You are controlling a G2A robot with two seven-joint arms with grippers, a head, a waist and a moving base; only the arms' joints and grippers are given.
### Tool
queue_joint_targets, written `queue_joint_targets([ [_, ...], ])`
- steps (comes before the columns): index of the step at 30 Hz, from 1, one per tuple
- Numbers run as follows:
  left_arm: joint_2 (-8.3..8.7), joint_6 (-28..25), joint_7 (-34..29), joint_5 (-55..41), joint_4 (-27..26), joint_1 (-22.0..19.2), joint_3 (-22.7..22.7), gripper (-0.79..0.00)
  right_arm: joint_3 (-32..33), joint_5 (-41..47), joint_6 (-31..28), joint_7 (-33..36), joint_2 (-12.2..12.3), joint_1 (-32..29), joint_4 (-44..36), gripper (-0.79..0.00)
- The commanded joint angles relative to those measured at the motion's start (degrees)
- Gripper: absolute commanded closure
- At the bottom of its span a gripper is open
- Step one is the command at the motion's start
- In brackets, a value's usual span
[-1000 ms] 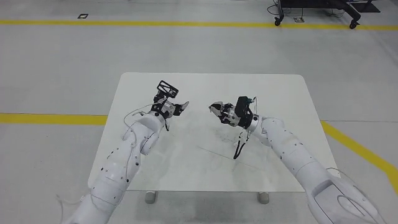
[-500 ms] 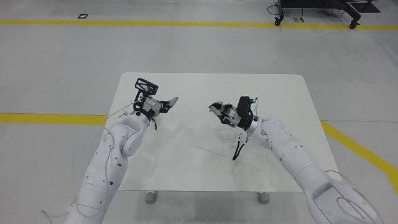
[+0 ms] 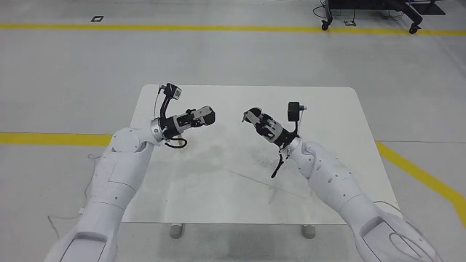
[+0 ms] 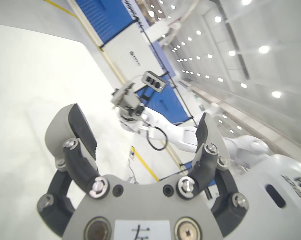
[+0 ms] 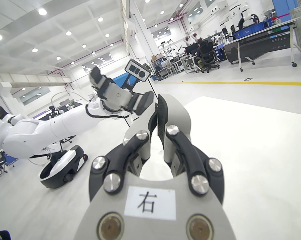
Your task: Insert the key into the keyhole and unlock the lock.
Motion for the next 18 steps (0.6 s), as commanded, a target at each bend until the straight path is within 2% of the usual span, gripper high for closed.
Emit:
queue_joint_targets([
  [1,0.00,0.0,12.7,13.2,0.0,0.0,0.0,-0.785,0.0,0.0,0.0,0.0,0.0,0.0,0.0,0.000],
  [3,0.00,0.0,12.7,13.2,0.0,0.0,0.0,-0.785,0.0,0.0,0.0,0.0,0.0,0.0,0.0,0.000],
  [5,-0.29,0.4,10.5,8.9,-2.5,1.3,0.9,-0.785,0.0,0.0,0.0,0.0,0.0,0.0,0.0,0.000],
  [7,0.14,-0.2,9.6,9.7,-3.8,2.5,0.4,-0.785,-0.1,2.4,0.0,1.3,-0.2,-1.0,-1.2,0.000],
  [9,0.33,-0.7,10.9,11.0,-5.1,3.6,0.2,-0.785,-0.9,8.9,0.0,4.8,-0.8,-1.4,-1.5,0.000],
  [13,0.61,-2.7,12.8,13.8,-6.7,4.5,0.3,-0.785,-3.0,26.4,0.0,17.2,-2.7,0.1,2.1,0.000],
  [18,0.90,-3.2,14.8,18.3,-6.0,4.3,0.8,-0.785,-4.1,43.9,0.0,31.0,-4.5,2.2,4.2,0.000],
])
